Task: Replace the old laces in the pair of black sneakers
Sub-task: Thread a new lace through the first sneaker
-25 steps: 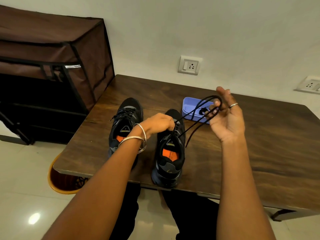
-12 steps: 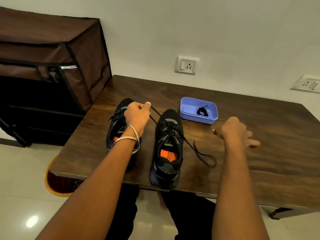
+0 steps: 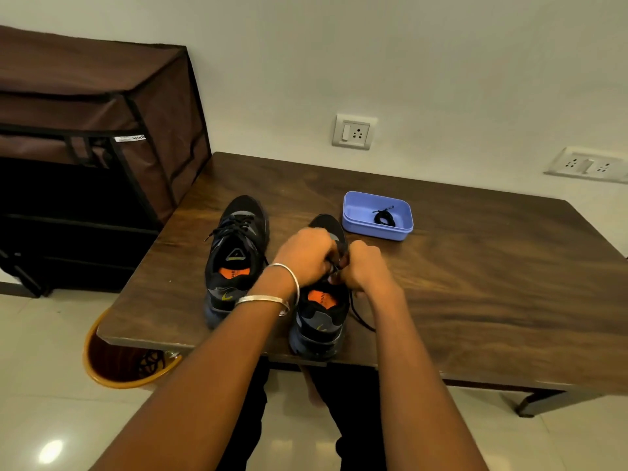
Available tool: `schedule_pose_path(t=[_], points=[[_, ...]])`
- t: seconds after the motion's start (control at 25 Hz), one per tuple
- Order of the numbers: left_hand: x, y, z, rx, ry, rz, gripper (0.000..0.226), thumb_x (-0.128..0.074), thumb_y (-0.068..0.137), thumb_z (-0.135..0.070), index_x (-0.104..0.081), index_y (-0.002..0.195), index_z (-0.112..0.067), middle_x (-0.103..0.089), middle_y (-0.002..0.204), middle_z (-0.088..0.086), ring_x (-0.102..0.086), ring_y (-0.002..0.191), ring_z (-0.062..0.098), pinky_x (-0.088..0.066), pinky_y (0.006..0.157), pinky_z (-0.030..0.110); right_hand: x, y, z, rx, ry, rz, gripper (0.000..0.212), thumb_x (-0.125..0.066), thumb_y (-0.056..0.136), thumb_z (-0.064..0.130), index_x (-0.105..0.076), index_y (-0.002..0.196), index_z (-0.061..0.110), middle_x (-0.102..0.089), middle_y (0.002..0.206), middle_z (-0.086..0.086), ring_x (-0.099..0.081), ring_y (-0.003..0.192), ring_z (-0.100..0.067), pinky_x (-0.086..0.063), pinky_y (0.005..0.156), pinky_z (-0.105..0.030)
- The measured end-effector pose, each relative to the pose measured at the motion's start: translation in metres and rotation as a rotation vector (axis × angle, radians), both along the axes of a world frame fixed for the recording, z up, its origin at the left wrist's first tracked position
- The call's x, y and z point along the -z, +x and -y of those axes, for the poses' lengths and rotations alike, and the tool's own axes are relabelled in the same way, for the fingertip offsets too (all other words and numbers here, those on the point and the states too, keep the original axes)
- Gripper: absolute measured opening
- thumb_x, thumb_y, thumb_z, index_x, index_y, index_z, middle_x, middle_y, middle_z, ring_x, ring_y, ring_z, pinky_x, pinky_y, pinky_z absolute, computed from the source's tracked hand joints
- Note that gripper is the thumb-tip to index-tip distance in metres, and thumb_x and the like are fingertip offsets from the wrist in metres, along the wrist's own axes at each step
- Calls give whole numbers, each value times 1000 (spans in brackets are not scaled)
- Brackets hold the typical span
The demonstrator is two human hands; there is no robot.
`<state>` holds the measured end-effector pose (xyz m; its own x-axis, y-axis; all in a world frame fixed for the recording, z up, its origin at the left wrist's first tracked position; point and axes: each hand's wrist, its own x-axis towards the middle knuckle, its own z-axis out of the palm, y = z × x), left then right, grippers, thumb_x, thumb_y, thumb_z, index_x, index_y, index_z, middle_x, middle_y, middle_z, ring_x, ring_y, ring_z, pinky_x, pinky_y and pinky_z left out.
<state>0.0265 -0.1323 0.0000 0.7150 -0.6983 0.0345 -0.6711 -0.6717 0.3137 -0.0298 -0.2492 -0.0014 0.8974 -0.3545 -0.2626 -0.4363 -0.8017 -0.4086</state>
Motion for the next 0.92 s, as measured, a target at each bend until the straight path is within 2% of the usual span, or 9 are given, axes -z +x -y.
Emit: schedule_pose_path(t=[0.08,0.28,0.44,0.56,0.64,0.72,0.76,0.84,0.92], points=[[6,-9,7,-6,95,64,33,-62,89,-13,-65,121,-17,-57,123,7,-57,112,29,-48,90,36,6,-4,1,25,-7,62,32,-77,80,22,-52,95,9,-61,109,-17,-60,98,-35,-54,81,-46],[17,-16,9,-84,91,243,35,-58,92,-13,-50,125,-8,-53,126,11,-56,111,32,-49,83,39,6,-6,4,140,73,159,27,-75,78,18,-49,77,12,-58,88,-10,-59,82,-29,-48,64,-35],[21,-19,11,-15,128,317,31,-53,96,-20,-50,125,-9,-57,122,11,-59,106,32,-49,81,38,11,-5,12,194,179,176,18,-75,75,12,-58,70,8,-65,76,-10,-69,76,-31,-61,70,-44],[25,-9,3,-138,-105,179,18,-52,95,-23,-56,109,-12,-63,103,11,-61,95,34,-47,77,41,13,-2,17,197,236,142,24,-82,71,19,-64,75,5,-70,82,-13,-70,75,-31,-61,72,-45],[30,-4,-3,-414,-369,-24,9,-57,91,-22,-57,92,-13,-65,85,8,-61,82,30,-48,73,37,14,-2,17,193,241,121,29,-85,71,23,-63,77,5,-70,85,-13,-70,76,-32,-61,74,-47],[33,-1,-4,-605,-506,-200,6,-60,87,-22,-59,85,-16,-65,81,6,-62,80,25,-49,72,32,11,-2,15,178,238,115,29,-85,73,24,-62,71,6,-70,83,-13,-70,77,-33,-60,76,-47],[34,0,-3,-607,-526,-243,1,-60,87,-20,-60,87,-19,-66,84,6,-63,83,25,-50,75,33,9,-3,14,167,232,113,29,-84,74,23,-60,68,8,-69,82,-14,-69,78,-33,-60,76,-47],[29,0,-1,-452,-483,-242,20,-56,87,-11,-65,99,-24,-65,101,6,-61,97,26,-51,88,36,7,-4,13,142,215,109,27,-83,75,22,-60,69,9,-68,81,-12,-68,82,-30,-59,78,-44],[21,-3,-1,-207,-285,-106,31,-56,87,-8,-69,108,-27,-56,119,0,-50,114,23,-44,97,39,5,-5,13,130,213,111,23,-82,75,19,-63,72,7,-68,79,-10,-68,82,-28,-59,78,-44]])
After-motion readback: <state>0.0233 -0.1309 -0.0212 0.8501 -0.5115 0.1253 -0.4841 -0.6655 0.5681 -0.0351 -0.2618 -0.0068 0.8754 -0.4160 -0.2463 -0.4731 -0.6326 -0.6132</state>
